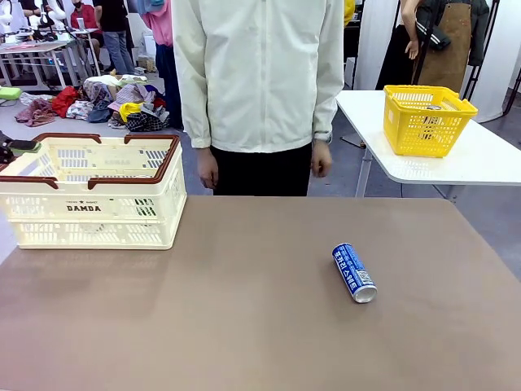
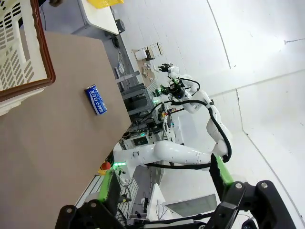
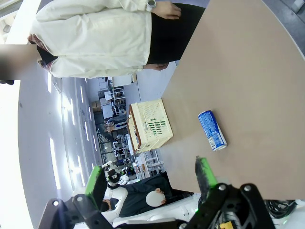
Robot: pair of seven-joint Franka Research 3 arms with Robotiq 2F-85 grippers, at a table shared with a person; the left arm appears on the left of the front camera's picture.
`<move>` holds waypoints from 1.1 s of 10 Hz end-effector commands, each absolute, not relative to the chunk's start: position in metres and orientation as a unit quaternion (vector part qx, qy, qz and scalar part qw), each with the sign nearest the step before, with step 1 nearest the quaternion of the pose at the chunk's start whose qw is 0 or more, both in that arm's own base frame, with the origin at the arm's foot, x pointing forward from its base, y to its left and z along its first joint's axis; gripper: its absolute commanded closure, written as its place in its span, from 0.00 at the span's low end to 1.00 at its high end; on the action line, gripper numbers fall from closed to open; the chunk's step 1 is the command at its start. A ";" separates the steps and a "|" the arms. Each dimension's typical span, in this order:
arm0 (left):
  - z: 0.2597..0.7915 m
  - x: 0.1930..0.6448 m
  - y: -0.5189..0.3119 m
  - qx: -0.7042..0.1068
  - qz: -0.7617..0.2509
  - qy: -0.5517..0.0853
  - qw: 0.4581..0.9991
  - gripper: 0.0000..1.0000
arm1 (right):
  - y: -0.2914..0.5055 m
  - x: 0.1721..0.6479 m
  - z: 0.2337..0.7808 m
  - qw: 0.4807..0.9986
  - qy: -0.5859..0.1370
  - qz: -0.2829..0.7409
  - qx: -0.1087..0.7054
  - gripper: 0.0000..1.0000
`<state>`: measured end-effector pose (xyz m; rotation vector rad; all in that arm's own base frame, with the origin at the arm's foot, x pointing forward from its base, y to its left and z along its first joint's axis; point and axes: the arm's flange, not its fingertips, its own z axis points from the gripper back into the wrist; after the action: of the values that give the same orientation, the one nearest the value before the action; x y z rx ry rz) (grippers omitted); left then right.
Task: Place the drinks into the Shopping basket.
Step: Pick up one drink and place it into the Shopping basket.
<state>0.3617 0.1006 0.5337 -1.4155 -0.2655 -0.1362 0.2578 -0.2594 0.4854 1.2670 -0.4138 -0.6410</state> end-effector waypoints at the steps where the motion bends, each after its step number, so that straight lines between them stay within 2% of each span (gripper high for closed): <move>1: 0.534 0.359 0.100 -0.652 -0.064 -0.123 0.745 0.00 | -0.261 0.258 0.487 0.741 -0.195 -0.280 0.578 0.00; 2: 0.534 0.359 0.100 -0.652 -0.064 -0.123 0.745 0.00 | -0.259 0.258 0.485 0.739 -0.189 -0.292 0.577 0.00; 4: 0.534 0.359 0.100 -0.652 -0.064 -0.123 0.745 0.00 | -0.196 0.278 0.524 0.828 -0.154 -0.206 0.498 0.00; 6: 0.534 0.359 0.100 -0.652 -0.064 -0.123 0.745 0.00 | -0.098 0.325 0.526 0.914 -0.063 -0.110 0.384 0.00; 7: 0.534 0.359 0.100 -0.652 -0.064 -0.123 0.745 0.00 | -0.054 0.343 0.518 0.943 -0.053 -0.094 0.315 0.00; 9: 0.534 0.359 0.100 -0.652 -0.064 -0.123 0.745 0.00 | 0.038 0.351 0.488 0.976 -0.040 -0.026 0.211 0.00; 11: 0.534 0.359 0.100 -0.652 -0.064 -0.123 0.745 0.00 | 0.106 0.331 0.461 0.986 -0.066 0.028 0.151 0.00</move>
<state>0.3617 0.0995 0.5331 -1.4143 -0.2629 -0.1361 0.3352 0.1018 0.4730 0.3698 -0.0758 0.0549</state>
